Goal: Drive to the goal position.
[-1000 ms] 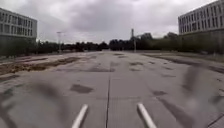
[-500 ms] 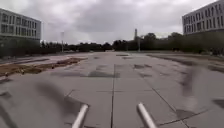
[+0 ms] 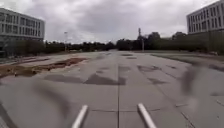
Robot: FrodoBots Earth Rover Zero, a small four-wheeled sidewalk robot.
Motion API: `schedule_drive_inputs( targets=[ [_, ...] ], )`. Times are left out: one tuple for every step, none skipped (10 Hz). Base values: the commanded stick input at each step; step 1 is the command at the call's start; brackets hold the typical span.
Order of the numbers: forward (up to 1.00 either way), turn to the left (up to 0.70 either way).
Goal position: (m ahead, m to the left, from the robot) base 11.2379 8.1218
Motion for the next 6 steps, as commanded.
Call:
schedule_drive_inputs(
  targets=[
    [1.0,-0.27],
    [1.0,-0.27],
    [1.0,-0.27],
    [1.0,-0.27],
    [1.0,-0.27],
    [1.0,-0.27]
  ],
)
